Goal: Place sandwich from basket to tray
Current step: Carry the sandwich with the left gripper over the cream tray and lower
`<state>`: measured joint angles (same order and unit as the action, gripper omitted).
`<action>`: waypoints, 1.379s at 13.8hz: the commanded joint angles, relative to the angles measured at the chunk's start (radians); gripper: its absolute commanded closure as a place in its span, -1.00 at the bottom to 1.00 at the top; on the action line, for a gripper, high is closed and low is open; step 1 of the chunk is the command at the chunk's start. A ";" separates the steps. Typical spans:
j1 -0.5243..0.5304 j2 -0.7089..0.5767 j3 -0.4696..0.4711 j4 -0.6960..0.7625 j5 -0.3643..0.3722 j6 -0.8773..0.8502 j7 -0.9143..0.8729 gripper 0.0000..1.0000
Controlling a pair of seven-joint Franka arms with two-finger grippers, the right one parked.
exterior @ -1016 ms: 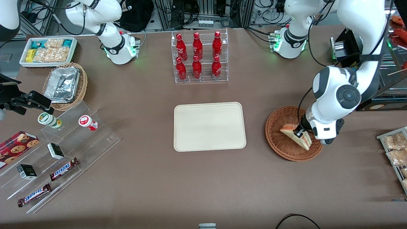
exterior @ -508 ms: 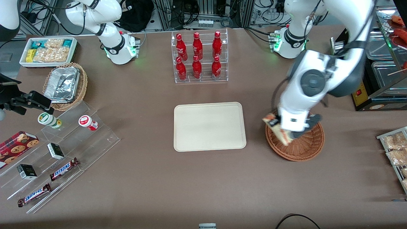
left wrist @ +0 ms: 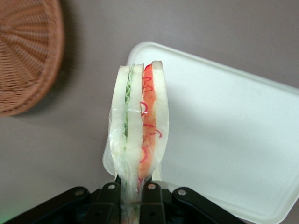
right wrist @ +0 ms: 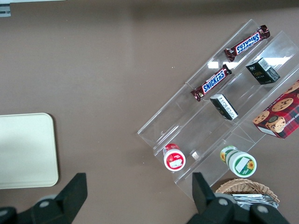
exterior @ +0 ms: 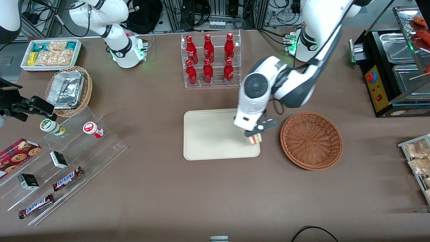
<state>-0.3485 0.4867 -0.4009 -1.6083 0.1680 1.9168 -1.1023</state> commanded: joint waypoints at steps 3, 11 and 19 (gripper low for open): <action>-0.096 0.137 0.004 0.079 0.134 0.084 0.044 0.75; -0.133 0.237 0.004 0.076 0.176 0.275 0.052 0.72; -0.145 0.259 0.004 0.074 0.177 0.277 0.052 0.06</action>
<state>-0.4816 0.7227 -0.4016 -1.5637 0.3256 2.1987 -1.0556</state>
